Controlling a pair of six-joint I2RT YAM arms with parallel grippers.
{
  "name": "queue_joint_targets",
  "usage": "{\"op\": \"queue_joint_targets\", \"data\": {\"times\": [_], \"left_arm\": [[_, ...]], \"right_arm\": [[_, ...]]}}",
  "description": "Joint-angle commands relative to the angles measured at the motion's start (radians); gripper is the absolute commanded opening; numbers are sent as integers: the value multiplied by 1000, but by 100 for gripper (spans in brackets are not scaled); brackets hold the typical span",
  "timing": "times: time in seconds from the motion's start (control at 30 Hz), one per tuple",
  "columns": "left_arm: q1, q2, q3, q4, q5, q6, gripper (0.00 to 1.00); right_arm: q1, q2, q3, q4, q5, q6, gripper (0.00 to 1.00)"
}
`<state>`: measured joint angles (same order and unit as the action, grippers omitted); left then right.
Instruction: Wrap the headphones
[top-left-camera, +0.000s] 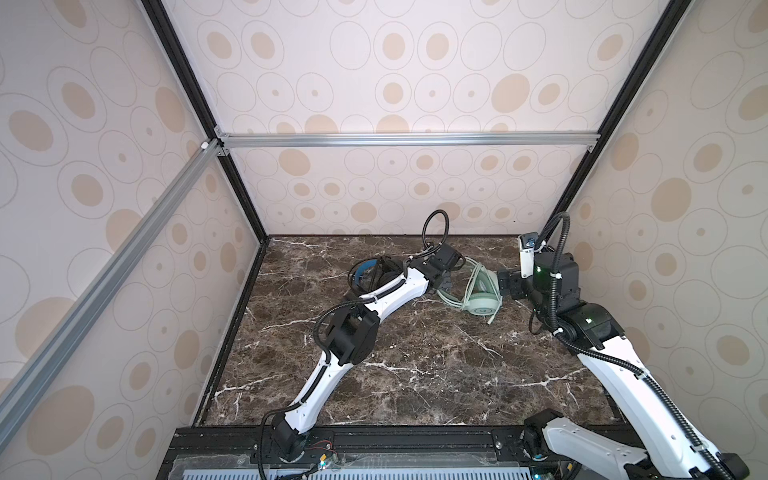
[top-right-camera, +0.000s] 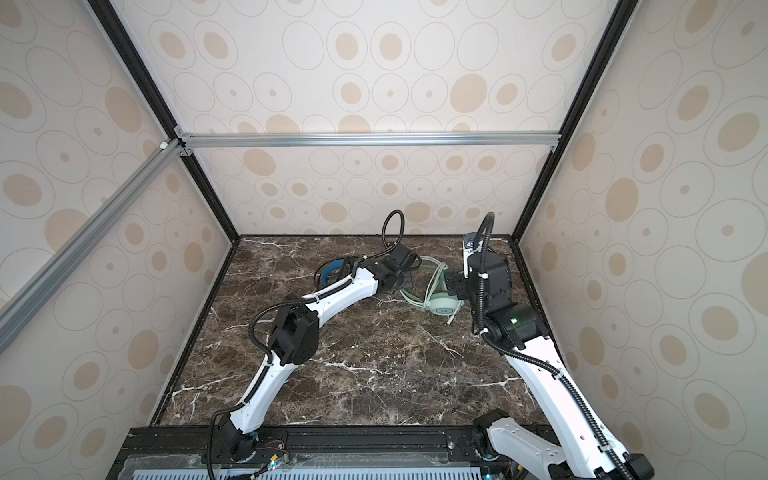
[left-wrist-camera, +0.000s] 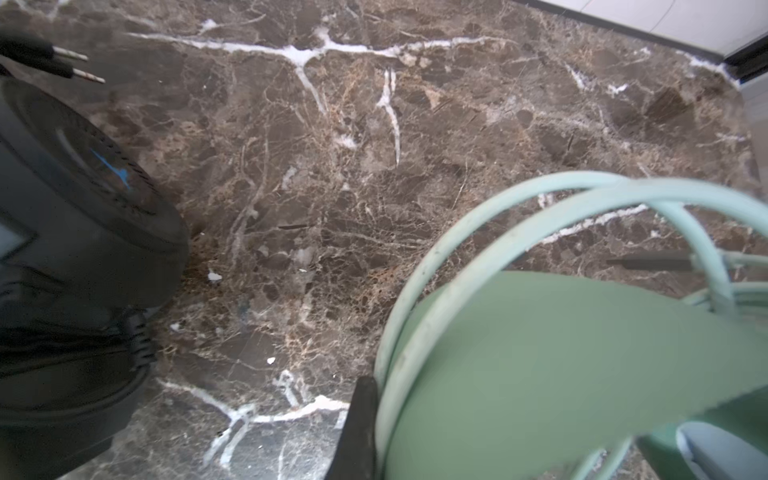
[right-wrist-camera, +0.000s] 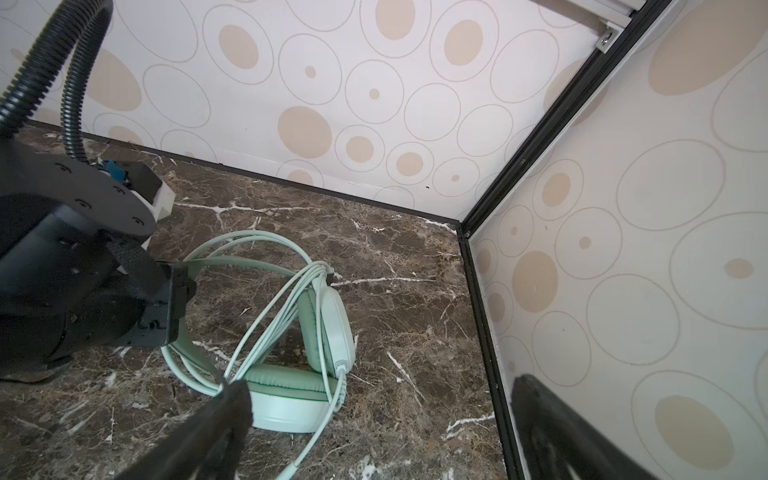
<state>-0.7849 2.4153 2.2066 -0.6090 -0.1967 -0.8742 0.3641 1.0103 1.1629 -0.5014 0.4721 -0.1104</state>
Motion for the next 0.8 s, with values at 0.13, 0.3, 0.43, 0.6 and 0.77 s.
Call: {"op": "queue_joint_targets", "data": {"times": [0.13,0.3,0.43,0.6,0.77], "left_arm": [[1,8,-38,147,32,-44,13],[7,27,-53,158,36,-46,18],[12,40,-53,156,34,-53,19],[18,44,-64,150,28,-50,26],[20,28,-84,162,29,-37,45]], "right_arm": [[-4,-23,2,24,-25,-4,100],[-6,-24,-2,39,-24,-10,100],[-6,-21,-2,44,-21,-20,100],[-5,-20,-10,54,-24,-19,100],[-6,-19,-16,60,-29,-15,100]]}}
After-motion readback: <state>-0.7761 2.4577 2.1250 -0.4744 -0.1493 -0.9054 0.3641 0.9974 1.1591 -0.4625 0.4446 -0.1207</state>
